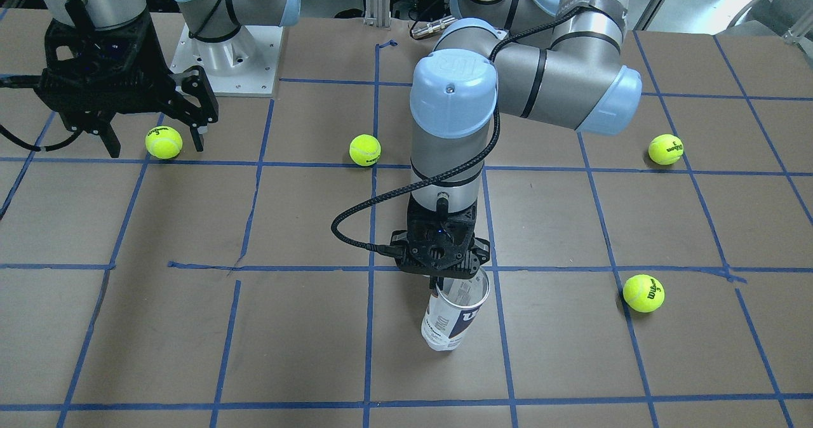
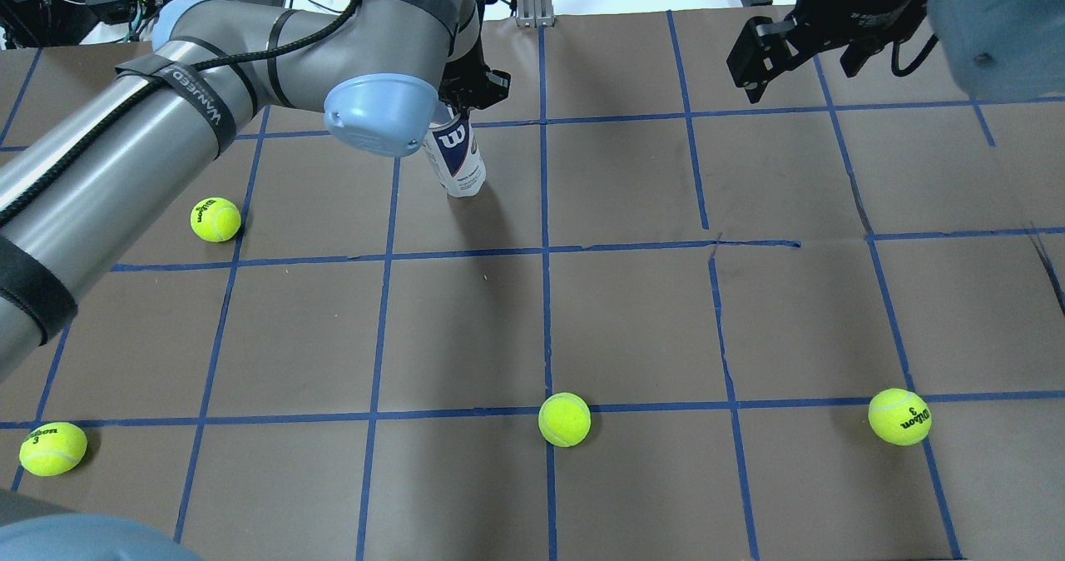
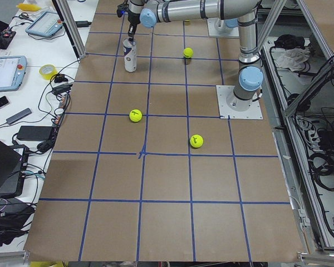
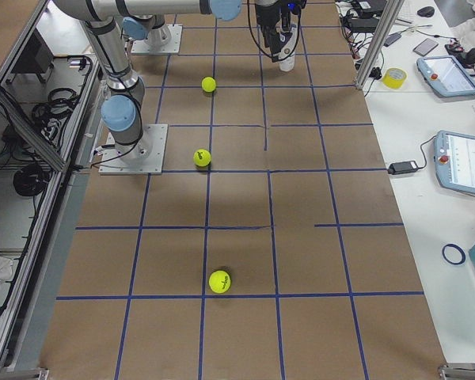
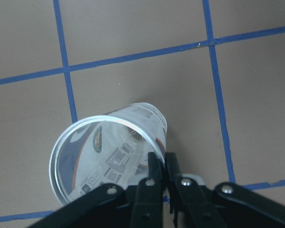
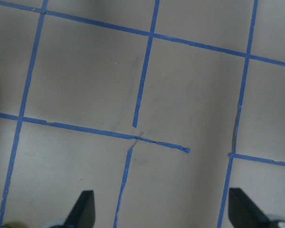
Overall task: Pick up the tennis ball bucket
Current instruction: 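Swing the can upright with the left gripper and lower it onto the table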
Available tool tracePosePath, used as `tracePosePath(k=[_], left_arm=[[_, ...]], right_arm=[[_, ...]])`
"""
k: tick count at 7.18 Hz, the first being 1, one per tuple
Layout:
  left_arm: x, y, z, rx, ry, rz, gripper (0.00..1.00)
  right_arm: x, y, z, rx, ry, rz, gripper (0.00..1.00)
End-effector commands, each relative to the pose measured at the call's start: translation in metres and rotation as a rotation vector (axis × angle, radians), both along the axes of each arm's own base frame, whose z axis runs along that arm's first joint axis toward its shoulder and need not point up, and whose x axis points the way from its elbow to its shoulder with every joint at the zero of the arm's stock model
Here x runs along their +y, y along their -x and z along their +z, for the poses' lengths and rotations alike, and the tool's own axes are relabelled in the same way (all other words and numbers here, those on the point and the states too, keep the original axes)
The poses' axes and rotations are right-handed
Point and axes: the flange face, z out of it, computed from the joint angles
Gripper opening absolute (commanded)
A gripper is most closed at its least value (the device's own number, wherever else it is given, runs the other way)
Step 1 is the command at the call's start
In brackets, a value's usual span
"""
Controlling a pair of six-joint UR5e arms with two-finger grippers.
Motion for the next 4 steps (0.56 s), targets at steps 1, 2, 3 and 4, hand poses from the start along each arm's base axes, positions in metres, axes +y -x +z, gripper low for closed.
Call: tracePosePath(k=[1,2,3,4], left_arm=[[-0.002,0.001,-0.004,-0.005,0.000,0.000,0.35],[-0.001,0.001,-0.005,-0.005,-0.002,0.003,0.99],[0.000,0.000,0.003,-0.004,0.008,0.013,1.00],[0.007,0.003,0.029,0.011,0.037,0.005,1.00]], right_arm=[[0.000,-0.001,0.000,0.000,-0.001,0.001,1.00],[0.000,-0.001,-0.002,-0.001,-0.005,0.002,1.00],[0.000,-0.001,-0.002,-0.001,-0.005,0.000,1.00],[0.001,-0.002,-0.002,-0.003,-0.005,0.002,1.00]])
